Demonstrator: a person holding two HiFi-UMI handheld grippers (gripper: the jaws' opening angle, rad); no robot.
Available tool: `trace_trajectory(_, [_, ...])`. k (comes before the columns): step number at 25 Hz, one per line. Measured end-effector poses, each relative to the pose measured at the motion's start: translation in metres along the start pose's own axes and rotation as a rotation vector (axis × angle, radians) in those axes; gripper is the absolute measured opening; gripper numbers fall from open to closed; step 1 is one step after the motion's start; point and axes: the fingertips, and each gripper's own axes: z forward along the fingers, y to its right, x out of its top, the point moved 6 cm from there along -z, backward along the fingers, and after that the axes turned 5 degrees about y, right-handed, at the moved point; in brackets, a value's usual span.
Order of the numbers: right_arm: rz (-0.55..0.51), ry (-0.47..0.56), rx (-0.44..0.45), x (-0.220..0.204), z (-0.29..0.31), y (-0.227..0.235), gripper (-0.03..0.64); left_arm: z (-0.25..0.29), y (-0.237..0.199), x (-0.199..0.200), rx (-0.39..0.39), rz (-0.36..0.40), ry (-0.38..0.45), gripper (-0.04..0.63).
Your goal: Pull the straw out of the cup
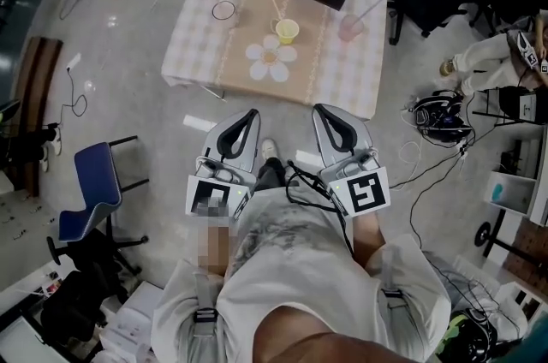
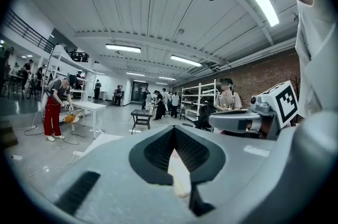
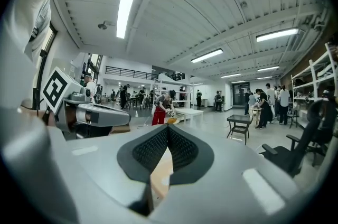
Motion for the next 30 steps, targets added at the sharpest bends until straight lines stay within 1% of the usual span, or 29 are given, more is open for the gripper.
trace_trajectory(8, [-0.012, -0.015, -0.041, 0.002, 0.045, 0.019, 0.009, 0.037, -0.041, 0.004, -0.038, -0.013, 0.007, 0.006])
trace_trajectory(15, [-0.017, -0.024, -0.064, 0.0, 0.072, 0.018, 0.009, 0.047, -0.072, 0.005, -0.048, -0.013, 0.012, 0.006])
trace_trajectory(21, [-0.018, -0.038, -0.063, -0.002, 0.091, 0.022, 0.009, 0.056, -0.088, 0.004, -0.048, -0.024, 0.005, 0.006])
trace_trajectory(25, [-0.016, -0.027, -0.058, -0.001, 0.106, 0.03, 0.009, 0.067, -0.096, 0.002, -0.043, -0.031, -0.003, 0.006])
trace_trajectory(30, [-0.015, -0.058, -0.033, -0.01, 0.124, 0.044, 0.009, 0.083, -0.107, -0.002, -0.029, -0.036, -0.012, 0.005])
